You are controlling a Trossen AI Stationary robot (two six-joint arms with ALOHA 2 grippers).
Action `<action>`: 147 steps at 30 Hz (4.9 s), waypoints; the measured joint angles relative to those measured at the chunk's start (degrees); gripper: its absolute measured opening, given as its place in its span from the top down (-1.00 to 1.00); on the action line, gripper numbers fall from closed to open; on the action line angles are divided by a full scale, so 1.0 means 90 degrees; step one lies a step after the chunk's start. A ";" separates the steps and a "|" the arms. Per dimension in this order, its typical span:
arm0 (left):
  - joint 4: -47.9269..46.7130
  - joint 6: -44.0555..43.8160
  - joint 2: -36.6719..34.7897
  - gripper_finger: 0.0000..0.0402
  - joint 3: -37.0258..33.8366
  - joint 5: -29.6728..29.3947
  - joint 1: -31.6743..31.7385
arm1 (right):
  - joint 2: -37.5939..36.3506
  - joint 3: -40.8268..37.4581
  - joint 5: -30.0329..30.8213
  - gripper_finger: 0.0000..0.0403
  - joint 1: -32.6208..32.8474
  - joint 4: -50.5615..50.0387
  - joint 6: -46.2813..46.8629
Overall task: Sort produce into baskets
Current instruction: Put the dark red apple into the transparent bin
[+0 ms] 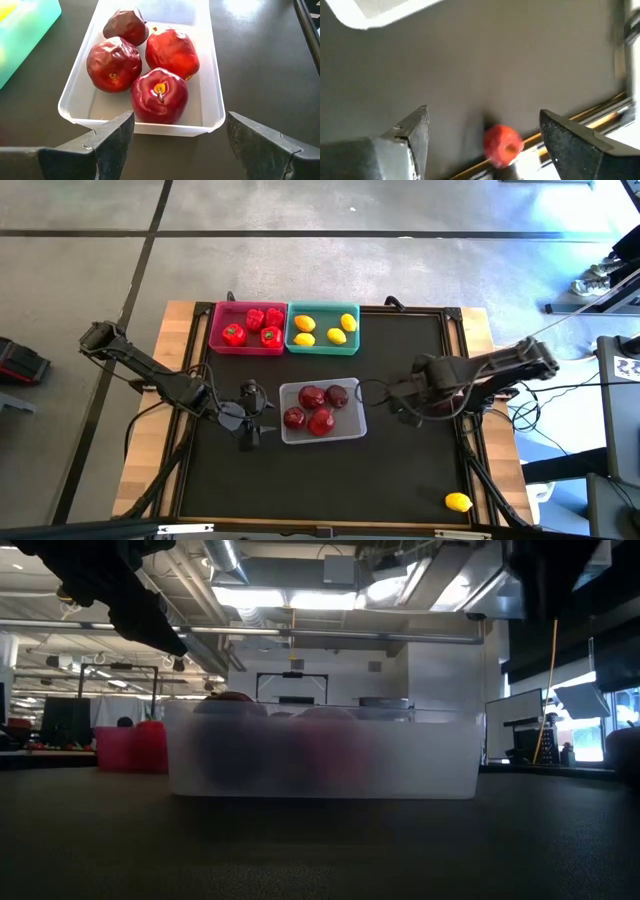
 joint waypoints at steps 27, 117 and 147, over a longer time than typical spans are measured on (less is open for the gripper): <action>0.0001 -0.0065 0.0000 -0.52 0.0002 -0.0007 0.0180 | -0.1572 -0.2701 -0.0562 -0.47 -0.1590 0.0036 0.0469; -0.0003 0.0458 -0.0002 -0.52 0.0007 -0.0059 0.0190 | -0.0620 -0.3669 -0.3061 -0.86 -0.1192 0.1334 0.1625; 0.0135 0.0754 -0.0002 -0.52 0.0000 -0.0068 0.0376 | -0.0884 -0.3733 -0.2919 0.60 -0.1192 0.2372 0.1346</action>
